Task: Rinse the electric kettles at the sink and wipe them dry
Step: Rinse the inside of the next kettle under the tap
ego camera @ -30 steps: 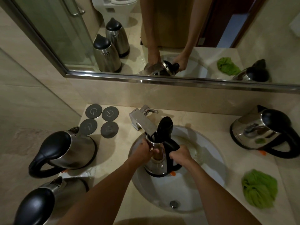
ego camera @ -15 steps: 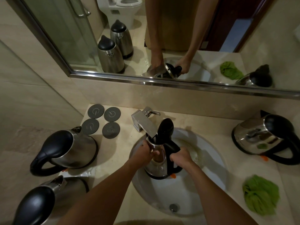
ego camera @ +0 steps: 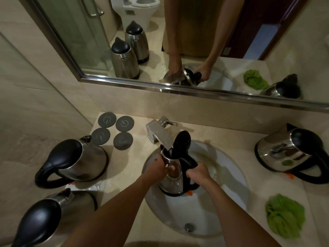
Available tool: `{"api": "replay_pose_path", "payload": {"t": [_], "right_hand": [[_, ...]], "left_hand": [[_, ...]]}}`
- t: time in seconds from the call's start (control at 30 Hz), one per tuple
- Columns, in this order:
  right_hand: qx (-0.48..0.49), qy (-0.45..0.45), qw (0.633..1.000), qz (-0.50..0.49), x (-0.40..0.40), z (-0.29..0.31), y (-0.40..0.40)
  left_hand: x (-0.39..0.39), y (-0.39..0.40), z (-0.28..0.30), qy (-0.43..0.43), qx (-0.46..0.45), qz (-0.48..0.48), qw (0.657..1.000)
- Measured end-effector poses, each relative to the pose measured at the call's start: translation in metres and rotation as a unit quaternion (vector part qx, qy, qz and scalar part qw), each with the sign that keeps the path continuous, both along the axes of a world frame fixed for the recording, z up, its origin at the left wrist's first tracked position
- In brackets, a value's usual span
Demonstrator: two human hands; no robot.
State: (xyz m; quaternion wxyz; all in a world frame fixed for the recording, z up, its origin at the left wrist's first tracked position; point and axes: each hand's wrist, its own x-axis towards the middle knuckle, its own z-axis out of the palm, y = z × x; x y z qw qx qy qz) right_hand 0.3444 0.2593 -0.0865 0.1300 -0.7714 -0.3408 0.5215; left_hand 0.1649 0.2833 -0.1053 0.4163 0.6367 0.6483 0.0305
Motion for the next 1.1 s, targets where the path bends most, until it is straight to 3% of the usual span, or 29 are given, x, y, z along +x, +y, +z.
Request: {"api": "replay_pose_path", "payload": {"t": [0.8,1.1], "right_hand": [[0.007,-0.009,1.000,0.003,-0.001,0.010,0.000],[-0.001,-0.005,1.000,-0.006,0.002,0.011,0.002]], "left_hand": [[0.001,-0.006,-0.009,-0.025,0.007,0.022,0.999],[0.005,-0.017,-0.017,-0.162,-0.058,0.098,0.980]]}}
